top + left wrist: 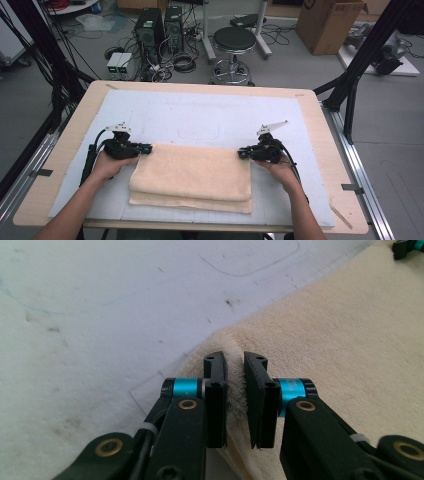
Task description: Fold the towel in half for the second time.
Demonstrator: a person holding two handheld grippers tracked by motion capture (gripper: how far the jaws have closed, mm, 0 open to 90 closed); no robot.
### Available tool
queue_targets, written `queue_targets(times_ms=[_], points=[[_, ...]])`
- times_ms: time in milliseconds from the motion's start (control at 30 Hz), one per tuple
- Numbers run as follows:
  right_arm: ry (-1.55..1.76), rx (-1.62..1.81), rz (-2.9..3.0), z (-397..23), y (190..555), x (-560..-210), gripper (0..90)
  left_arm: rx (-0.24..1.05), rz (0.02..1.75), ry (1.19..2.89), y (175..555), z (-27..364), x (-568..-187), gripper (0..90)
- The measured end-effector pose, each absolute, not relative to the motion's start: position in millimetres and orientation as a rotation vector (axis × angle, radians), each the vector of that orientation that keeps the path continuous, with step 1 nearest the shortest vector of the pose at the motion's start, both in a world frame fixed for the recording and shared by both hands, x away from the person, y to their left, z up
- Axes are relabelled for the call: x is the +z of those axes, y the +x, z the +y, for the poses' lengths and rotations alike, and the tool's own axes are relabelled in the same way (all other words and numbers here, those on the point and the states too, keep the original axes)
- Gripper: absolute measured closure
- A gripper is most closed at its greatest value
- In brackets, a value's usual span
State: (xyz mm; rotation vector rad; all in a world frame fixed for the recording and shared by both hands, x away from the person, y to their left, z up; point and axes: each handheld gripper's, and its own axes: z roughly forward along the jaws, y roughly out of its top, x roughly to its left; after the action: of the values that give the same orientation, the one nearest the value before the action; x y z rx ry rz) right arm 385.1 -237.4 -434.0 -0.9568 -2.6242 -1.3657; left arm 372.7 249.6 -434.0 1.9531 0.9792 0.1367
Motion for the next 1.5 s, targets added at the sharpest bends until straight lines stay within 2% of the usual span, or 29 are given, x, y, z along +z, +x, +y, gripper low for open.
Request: queue_targets(times_ms=[167, 400, 467, 567, 733, 933, 1067, 1267, 1500], points=[[-1.002, -1.372, -2.735, -233.8, 404.4, -413.9, 79.4, 0.271, 1.028, 1.886, 392.4, 240.6, -422.5, 81.4], [-1.123, -1.456, -2.765, -230.7, 444.5, -400.9, 77.6, 0.365, 1.079, 1.822, 425.9, 232.7, -409.2, 81.1], [-1.167, -1.432, -2.767, -230.2, 452.1, -406.1, 71.2, 0.394, 1.080, 1.807, 431.9, 233.0, -412.3, 75.2], [-1.203, -1.412, -2.743, -232.0, 454.5, -414.3, 61.7, 0.319, 1.083, 1.797, 432.8, 239.3, -415.4, 63.6], [-1.176, -1.465, -2.787, -237.9, 434.2, -404.7, 52.7, 0.337, 1.006, 1.811, 412.6, 247.4, -407.7, 54.3], [-1.077, -1.556, -2.816, -247.7, 387.0, -389.0, 47.0, 0.353, 0.916, 1.826, 376.2, 258.7, -400.5, 47.6], [-0.964, -1.625, -2.858, -246.1, 360.2, -383.1, 47.0, 0.346, 0.858, 1.843, 350.9, 261.9, -399.6, 45.5], [-0.881, -1.592, -2.850, -244.5, 333.4, -399.9, 46.2, 0.346, 0.810, 1.883, 324.8, 258.8, -410.7, 44.2], [-0.848, -1.529, -2.864, -242.5, 324.1, -425.3, 45.3, 0.334, 0.788, 1.950, 313.2, 250.9, -428.9, 43.3]])
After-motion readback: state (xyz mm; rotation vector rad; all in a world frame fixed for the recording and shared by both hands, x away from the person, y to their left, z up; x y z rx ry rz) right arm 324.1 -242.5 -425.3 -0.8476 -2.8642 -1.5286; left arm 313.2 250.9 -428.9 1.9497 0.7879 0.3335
